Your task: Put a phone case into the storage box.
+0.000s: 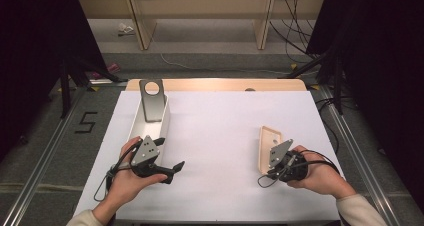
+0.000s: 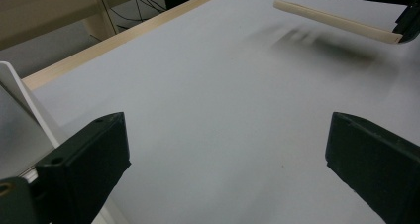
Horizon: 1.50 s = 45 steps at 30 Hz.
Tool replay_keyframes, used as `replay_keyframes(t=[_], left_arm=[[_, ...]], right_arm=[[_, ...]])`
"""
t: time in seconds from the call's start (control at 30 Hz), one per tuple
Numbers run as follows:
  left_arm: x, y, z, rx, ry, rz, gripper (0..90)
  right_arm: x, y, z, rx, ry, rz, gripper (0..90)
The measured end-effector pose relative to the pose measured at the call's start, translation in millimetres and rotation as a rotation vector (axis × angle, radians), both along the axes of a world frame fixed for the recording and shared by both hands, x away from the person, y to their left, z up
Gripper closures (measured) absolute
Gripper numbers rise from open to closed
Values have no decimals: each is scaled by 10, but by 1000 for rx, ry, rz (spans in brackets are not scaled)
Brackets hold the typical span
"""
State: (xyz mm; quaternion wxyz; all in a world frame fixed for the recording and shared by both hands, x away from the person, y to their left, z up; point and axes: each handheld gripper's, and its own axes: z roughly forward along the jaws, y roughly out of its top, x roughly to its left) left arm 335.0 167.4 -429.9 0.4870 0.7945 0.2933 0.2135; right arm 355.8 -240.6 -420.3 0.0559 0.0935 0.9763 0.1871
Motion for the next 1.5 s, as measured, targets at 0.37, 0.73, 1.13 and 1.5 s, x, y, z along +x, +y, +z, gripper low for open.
replay_keyframes(t=[0.37,0.73,1.13,1.5], left_arm=[[3,1,4,-1,1,1,33],[12,6,-5,-5,0,4,42],[20,-1,-13,-3,4,4,47],[32,-39,41,3,-8,-2,66]], right_arm=[[64,132,30,90,-20,15,878],[131,289,37,137,-25,18,878],[205,484,93,199,-48,36,878],[202,657,116,264,-63,51,879]])
